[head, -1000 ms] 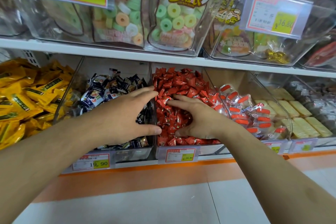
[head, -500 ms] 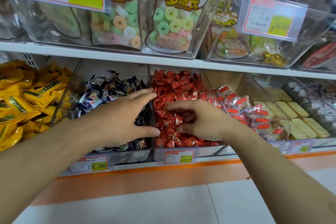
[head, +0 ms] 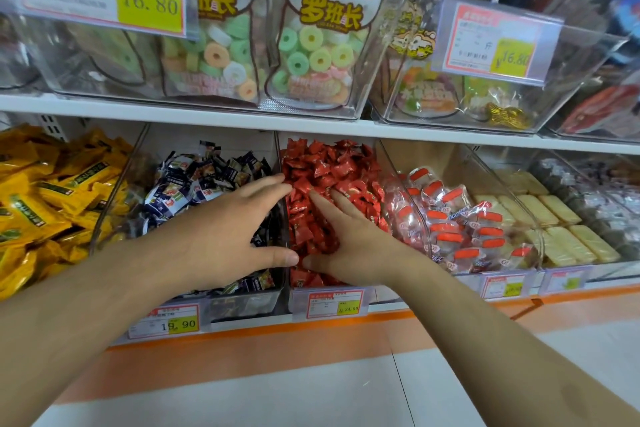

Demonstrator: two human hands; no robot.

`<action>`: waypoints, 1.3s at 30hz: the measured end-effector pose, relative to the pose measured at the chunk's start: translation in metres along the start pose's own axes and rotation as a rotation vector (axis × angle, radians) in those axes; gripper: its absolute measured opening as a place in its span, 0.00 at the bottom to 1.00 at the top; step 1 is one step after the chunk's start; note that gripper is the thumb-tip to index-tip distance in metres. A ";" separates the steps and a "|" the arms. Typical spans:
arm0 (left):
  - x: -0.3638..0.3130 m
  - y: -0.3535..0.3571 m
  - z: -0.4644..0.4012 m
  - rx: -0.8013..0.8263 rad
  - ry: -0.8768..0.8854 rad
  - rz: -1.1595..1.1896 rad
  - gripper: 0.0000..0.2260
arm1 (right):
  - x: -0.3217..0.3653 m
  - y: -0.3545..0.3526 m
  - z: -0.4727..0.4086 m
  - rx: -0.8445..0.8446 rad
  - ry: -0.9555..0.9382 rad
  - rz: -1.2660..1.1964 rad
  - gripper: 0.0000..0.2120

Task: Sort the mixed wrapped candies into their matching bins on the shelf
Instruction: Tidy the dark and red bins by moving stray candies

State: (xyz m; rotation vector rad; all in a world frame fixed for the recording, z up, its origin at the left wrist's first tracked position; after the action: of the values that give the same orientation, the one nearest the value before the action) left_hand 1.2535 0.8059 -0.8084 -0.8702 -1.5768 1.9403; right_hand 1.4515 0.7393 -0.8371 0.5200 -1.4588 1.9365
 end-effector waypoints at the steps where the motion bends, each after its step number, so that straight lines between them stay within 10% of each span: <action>1: 0.000 0.000 0.000 0.000 0.000 0.002 0.47 | 0.002 0.001 0.001 0.025 -0.024 -0.039 0.51; 19: -0.035 -0.011 -0.005 -0.124 0.088 -0.089 0.37 | -0.037 -0.083 0.056 -0.393 -0.233 0.210 0.28; 39: -0.097 0.028 -0.102 0.048 0.270 -0.408 0.25 | -0.073 -0.097 0.067 -0.386 -0.157 -0.102 0.23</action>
State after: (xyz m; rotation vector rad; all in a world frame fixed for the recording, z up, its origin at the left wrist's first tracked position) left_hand 1.3950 0.7988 -0.8329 -0.6917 -1.4121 1.5004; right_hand 1.5667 0.6729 -0.7973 0.5625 -1.8140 1.5116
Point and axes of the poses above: each hand's wrist, its own z-axis away from the middle knuckle, its own y-axis out of the palm, x = y × z, the point moved 3 cm from there along -z, towards the middle knuckle, and after that the axes turned 14 degrees about -z, right-handed, at the moved point
